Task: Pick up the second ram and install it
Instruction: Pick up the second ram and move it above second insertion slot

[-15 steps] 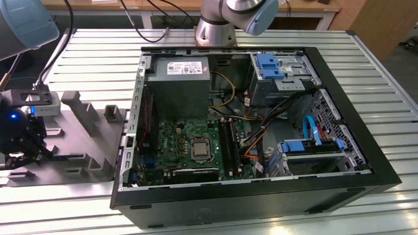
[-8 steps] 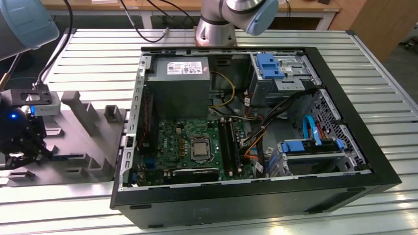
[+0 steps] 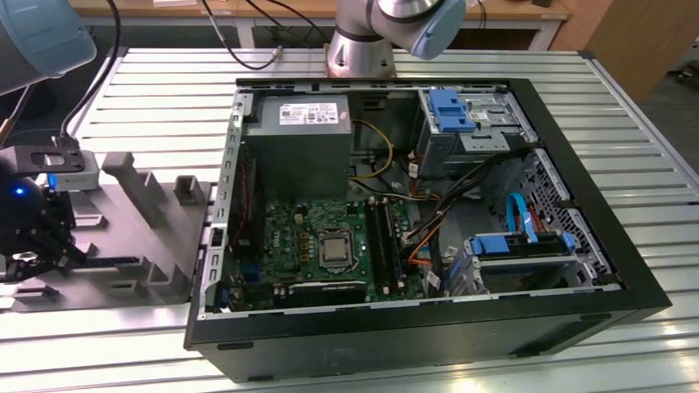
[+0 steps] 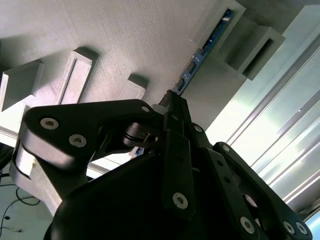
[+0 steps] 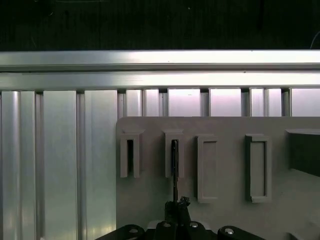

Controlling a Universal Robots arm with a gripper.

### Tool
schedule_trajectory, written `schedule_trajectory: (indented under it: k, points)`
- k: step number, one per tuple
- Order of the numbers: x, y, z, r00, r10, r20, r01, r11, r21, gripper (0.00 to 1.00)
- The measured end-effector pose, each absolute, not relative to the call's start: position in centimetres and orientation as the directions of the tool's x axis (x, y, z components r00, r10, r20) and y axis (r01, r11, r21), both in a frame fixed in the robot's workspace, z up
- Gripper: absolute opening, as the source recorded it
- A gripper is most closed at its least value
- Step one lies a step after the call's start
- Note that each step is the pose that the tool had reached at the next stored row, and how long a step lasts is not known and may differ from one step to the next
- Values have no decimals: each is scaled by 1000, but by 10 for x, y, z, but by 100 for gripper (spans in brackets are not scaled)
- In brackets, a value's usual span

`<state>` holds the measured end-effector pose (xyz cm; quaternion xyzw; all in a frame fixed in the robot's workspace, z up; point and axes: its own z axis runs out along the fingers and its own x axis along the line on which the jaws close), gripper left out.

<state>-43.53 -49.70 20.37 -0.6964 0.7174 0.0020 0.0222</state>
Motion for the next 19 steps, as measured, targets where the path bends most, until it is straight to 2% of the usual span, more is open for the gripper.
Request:
schedule_trajectory:
  k: [19]
  points:
    - [-435, -497, 215, -29, -999, -34, -999, 30, -28, 12]
